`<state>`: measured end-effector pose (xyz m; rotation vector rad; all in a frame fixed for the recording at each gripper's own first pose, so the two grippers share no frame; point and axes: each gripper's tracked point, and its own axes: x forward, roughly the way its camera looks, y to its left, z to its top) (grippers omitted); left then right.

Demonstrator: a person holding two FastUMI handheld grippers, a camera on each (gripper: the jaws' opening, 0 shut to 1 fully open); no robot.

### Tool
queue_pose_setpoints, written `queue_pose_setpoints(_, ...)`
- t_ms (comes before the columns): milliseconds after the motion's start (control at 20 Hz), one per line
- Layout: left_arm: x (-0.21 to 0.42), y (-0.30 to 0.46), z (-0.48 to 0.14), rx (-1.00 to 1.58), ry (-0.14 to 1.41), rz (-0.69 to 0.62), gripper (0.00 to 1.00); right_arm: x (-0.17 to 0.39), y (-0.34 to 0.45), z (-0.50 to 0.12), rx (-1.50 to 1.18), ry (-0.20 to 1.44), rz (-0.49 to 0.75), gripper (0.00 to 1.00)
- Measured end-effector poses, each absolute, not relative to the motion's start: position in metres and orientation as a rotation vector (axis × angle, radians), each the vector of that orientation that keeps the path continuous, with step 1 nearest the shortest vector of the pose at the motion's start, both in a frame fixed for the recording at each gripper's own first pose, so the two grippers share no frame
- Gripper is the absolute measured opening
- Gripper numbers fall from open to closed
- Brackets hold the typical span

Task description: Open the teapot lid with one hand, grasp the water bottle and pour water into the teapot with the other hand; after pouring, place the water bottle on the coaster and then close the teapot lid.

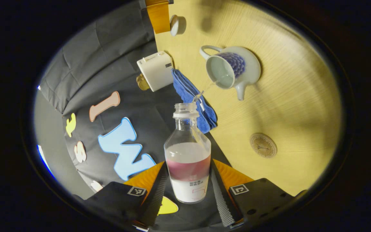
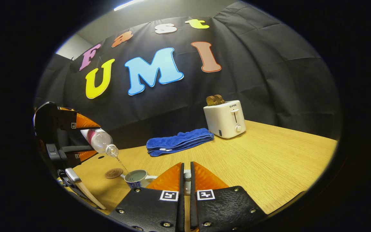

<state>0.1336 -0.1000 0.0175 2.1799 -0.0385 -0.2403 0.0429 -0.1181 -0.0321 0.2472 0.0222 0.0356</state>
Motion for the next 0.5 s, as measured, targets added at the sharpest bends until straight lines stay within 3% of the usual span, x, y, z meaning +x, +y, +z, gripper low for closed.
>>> queue_pose_setpoints(500,0.13,-0.106,0.033,2.224,-0.066,-0.215,0.85,0.043,-0.117,-0.033,0.249,0.026,0.041,0.06)
